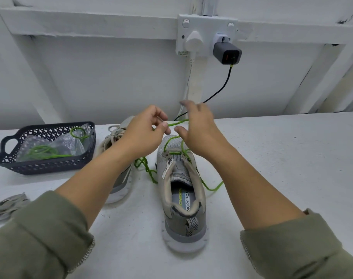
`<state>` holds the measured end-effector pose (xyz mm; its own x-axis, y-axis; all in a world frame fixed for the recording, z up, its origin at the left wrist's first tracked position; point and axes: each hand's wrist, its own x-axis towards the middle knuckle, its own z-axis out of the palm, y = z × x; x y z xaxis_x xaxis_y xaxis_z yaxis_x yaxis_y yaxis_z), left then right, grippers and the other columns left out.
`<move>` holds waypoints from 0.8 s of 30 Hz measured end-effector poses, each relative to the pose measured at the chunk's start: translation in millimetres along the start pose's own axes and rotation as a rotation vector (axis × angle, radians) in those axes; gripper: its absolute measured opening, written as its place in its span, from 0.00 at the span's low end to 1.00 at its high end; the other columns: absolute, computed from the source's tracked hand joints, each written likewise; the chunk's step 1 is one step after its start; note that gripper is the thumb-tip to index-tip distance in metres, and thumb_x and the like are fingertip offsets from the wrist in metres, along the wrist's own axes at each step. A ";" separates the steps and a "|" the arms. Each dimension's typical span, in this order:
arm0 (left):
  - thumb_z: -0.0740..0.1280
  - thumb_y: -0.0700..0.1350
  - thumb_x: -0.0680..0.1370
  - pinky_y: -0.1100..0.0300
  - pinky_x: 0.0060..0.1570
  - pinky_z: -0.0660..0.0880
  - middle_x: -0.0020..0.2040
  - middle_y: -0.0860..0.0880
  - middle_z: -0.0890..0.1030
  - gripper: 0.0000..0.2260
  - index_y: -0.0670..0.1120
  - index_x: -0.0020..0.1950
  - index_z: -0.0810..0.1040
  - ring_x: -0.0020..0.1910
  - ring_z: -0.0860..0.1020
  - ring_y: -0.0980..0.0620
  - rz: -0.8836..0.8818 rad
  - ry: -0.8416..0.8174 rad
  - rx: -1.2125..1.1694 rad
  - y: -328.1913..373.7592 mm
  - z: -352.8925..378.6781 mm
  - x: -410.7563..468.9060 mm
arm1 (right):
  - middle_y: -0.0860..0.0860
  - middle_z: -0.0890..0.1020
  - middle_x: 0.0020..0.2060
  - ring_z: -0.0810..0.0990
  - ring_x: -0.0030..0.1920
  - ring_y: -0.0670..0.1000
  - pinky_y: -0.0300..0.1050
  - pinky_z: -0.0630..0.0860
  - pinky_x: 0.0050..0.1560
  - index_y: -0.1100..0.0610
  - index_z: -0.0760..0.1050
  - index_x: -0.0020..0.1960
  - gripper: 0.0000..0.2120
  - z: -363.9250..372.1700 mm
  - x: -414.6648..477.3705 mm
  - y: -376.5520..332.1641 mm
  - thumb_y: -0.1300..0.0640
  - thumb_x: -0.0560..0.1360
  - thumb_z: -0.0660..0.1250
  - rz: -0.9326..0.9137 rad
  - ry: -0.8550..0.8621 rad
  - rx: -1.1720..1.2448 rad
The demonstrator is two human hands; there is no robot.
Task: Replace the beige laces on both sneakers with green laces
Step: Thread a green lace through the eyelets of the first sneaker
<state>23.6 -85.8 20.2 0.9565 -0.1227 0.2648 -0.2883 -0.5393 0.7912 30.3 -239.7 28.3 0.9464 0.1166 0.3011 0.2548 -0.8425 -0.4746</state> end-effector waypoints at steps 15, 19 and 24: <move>0.60 0.39 0.82 0.64 0.27 0.64 0.37 0.52 0.81 0.04 0.48 0.51 0.71 0.24 0.64 0.58 -0.083 0.109 -0.313 -2.6 -0.8 -6.5 | 0.57 0.75 0.60 0.71 0.61 0.57 0.46 0.68 0.56 0.55 0.72 0.68 0.18 17.0 7.7 12.5 0.54 0.79 0.63 -0.177 -0.200 -0.083; 0.60 0.38 0.82 0.64 0.29 0.64 0.32 0.54 0.77 0.08 0.51 0.47 0.70 0.28 0.69 0.58 -0.096 0.239 -0.445 -4.5 -10.3 -6.9 | 0.60 0.81 0.49 0.77 0.45 0.58 0.45 0.70 0.42 0.63 0.78 0.47 0.10 13.7 10.2 36.5 0.63 0.80 0.59 0.260 -0.012 -0.016; 0.59 0.37 0.82 0.67 0.31 0.68 0.28 0.55 0.77 0.08 0.49 0.48 0.71 0.28 0.72 0.60 -0.160 0.168 -0.476 -11.5 -14.4 -14.2 | 0.59 0.78 0.53 0.77 0.49 0.57 0.48 0.74 0.45 0.60 0.73 0.46 0.06 7.2 11.5 52.4 0.67 0.77 0.59 0.485 -0.021 -0.217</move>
<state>12.7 -65.9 15.3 0.9809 0.0865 0.1744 -0.1659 -0.0972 0.9813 56.0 -278.7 1.0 0.9498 -0.3046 0.0716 -0.2578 -0.8916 -0.3724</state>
